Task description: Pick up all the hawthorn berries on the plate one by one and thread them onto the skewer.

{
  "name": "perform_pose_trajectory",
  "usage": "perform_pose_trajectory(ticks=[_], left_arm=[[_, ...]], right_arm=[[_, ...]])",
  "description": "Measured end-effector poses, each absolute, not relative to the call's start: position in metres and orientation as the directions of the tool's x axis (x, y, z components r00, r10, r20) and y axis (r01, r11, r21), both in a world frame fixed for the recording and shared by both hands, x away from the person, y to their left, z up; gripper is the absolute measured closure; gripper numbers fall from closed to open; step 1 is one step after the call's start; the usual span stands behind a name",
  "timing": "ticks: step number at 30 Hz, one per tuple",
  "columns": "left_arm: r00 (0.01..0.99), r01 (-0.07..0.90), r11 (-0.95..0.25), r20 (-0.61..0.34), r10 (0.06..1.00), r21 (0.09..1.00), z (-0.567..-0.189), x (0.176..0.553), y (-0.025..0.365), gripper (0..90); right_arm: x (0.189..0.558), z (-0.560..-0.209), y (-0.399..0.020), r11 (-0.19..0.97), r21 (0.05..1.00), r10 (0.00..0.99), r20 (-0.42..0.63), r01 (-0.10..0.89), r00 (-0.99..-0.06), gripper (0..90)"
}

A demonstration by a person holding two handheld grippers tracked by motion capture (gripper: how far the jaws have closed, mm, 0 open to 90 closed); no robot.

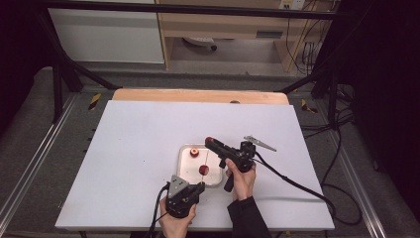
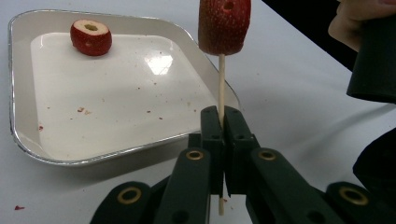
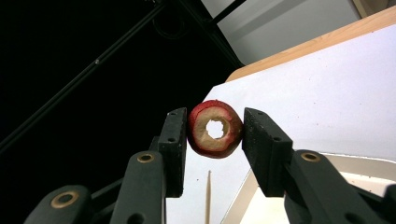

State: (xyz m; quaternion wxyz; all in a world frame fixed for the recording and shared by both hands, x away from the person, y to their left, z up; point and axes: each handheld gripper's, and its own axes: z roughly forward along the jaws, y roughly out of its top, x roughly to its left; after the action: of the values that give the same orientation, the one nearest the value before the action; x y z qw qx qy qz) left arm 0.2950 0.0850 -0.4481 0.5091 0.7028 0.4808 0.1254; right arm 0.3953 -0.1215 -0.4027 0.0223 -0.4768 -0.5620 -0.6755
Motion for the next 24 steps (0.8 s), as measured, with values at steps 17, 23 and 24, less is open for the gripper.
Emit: perform_pose_trajectory(ticks=[17, 23, 24], left_arm=[[0.496, 0.556, 0.009, -0.341, 0.798, 0.831, -0.4489, 0.2995, 0.0838, 88.3], [0.486, 0.575, 0.040, -0.381, 0.787, 0.817, -0.4492, 0.3009, 0.0828, 88.3], [0.482, 0.578, 0.046, -0.387, 0.786, 0.815, -0.4488, 0.3011, 0.0827, 88.3]], right_arm=[[0.3940, -0.4082, -0.1177, -0.374, 0.736, 0.505, 0.672, 0.564, -0.542, 61.4], [0.3928, -0.4109, -0.1162, -0.370, 0.745, 0.512, 0.662, 0.555, -0.548, 61.4], [0.3922, -0.4112, -0.1157, -0.370, 0.740, 0.508, 0.667, 0.562, -0.544, 61.4]])
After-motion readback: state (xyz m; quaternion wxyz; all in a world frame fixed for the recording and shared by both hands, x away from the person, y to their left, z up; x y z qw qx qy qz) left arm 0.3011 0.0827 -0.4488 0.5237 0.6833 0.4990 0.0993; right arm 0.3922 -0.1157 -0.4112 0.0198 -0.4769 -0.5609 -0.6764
